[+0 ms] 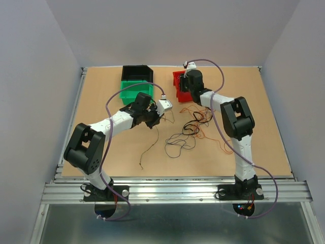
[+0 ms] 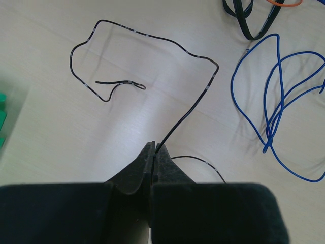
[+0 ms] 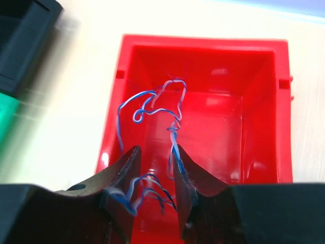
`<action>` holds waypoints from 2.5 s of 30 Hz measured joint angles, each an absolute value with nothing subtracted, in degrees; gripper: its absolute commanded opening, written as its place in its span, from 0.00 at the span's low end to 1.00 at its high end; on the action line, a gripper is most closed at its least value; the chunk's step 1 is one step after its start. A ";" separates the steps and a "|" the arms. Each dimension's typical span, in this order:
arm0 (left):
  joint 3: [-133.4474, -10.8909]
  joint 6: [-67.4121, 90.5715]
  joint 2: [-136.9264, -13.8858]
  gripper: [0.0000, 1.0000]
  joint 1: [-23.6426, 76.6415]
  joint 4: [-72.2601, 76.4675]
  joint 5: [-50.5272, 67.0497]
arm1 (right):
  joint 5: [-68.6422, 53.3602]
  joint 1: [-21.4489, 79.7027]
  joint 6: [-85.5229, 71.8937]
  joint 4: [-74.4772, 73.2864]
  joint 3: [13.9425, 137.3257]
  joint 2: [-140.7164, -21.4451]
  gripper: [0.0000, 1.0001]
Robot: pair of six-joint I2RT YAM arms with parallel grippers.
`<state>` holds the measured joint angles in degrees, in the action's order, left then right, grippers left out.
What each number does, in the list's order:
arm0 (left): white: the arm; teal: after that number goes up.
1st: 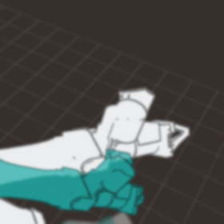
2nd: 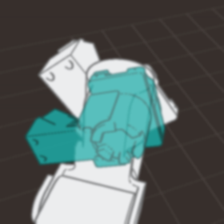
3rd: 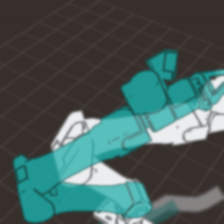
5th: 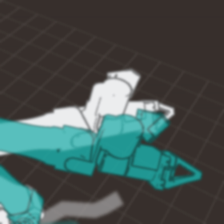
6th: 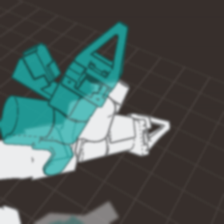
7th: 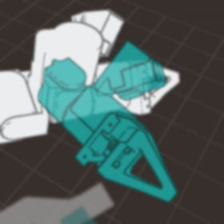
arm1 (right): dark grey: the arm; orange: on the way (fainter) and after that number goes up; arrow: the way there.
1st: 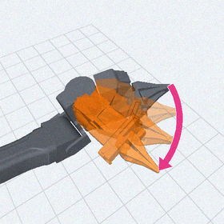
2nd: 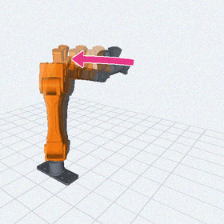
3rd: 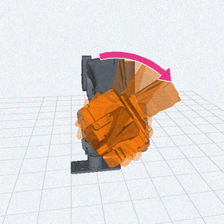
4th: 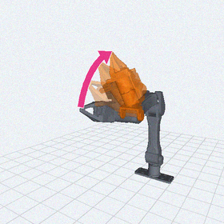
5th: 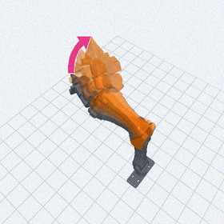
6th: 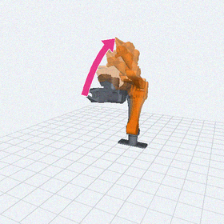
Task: Untangle the cables
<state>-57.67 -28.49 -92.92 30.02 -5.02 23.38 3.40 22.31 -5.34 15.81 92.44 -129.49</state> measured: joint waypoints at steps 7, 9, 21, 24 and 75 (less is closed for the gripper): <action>-57.67 -28.49 -92.92 0.00 30.04 -5.02 23.29 | 4.86 22.76 -5.37 15.97 90.37 -125.49 0.46; -57.67 -28.47 -92.92 0.00 30.04 -5.04 23.27 | 5.13 22.85 -5.32 16.23 88.95 -123.98 0.48; -57.67 -28.47 -92.92 0.00 30.04 -5.04 23.05 | 6.46 22.85 -5.28 17.63 85.34 -121.40 0.09; -57.67 -28.47 -92.92 0.00 30.04 -5.04 23.03 | 6.48 22.85 -5.19 17.61 85.30 -121.40 0.01; -57.67 -28.47 -92.73 0.00 30.41 -5.06 22.81 | -5.28 19.84 -5.91 -3.84 115.98 -143.59 0.28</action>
<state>-57.67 -28.47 -92.73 30.41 -5.06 22.81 -5.28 19.84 -5.91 -3.84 115.98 -143.59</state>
